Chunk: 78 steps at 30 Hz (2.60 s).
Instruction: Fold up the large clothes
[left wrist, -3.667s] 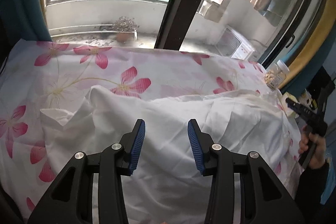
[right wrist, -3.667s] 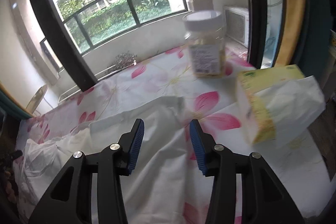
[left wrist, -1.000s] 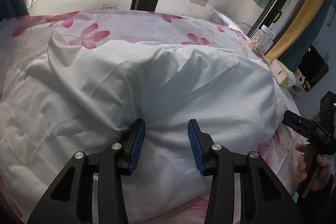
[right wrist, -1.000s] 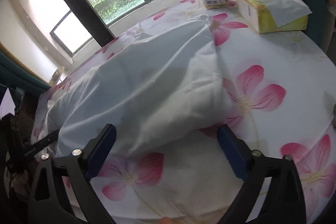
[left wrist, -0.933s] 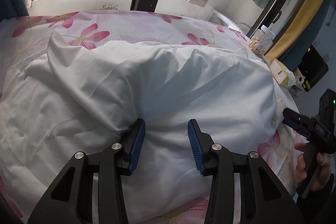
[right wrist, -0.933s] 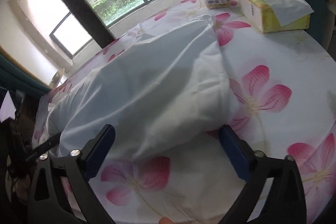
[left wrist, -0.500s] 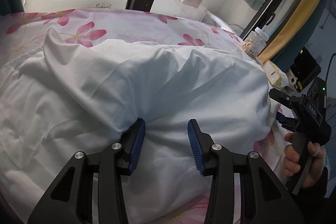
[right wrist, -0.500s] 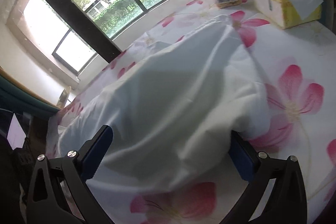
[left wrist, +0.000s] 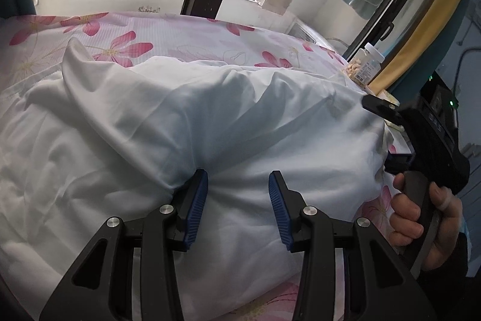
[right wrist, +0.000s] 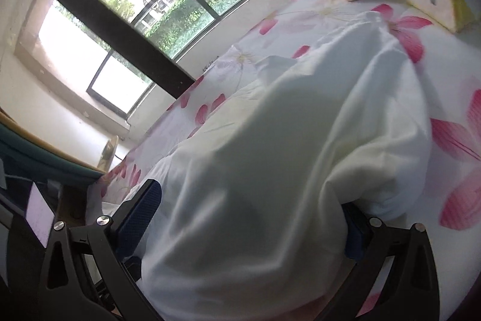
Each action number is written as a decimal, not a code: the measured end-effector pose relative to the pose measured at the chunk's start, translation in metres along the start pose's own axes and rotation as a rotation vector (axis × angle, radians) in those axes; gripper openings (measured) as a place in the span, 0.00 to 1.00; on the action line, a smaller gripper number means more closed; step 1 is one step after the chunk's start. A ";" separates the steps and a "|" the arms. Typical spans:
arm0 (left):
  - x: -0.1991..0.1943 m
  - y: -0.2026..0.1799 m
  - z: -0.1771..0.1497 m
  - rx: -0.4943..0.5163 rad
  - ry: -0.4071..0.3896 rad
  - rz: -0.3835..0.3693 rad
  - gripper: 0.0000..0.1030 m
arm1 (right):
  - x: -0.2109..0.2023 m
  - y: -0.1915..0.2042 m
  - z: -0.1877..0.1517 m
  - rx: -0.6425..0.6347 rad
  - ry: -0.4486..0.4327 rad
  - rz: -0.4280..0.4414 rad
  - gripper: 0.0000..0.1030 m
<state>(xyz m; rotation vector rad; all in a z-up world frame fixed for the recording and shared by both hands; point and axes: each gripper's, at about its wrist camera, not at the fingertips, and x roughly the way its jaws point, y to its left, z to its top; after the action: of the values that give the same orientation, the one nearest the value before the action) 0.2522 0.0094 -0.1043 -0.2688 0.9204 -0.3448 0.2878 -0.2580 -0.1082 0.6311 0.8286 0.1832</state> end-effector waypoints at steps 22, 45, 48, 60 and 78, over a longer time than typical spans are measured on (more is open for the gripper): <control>-0.017 0.007 0.007 -0.037 -0.009 -0.053 0.43 | -0.004 0.059 -0.001 -0.262 -0.066 -0.121 0.14; -0.137 0.105 -0.002 -0.166 -0.233 0.064 0.43 | 0.012 0.210 -0.061 -0.828 -0.135 -0.396 0.12; -0.146 0.117 -0.008 -0.188 -0.245 0.075 0.43 | 0.019 0.225 -0.075 -0.859 -0.116 -0.386 0.12; -0.160 0.146 -0.022 -0.245 -0.256 0.100 0.43 | 0.047 0.258 -0.127 -0.917 -0.019 -0.354 0.21; -0.172 0.148 -0.024 -0.236 -0.229 0.155 0.44 | 0.031 0.279 -0.194 -1.024 0.202 0.112 0.88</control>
<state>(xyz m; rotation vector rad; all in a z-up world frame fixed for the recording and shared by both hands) 0.1627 0.2117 -0.0480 -0.4413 0.7500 -0.0595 0.1906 0.0659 -0.0618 -0.3129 0.7713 0.7242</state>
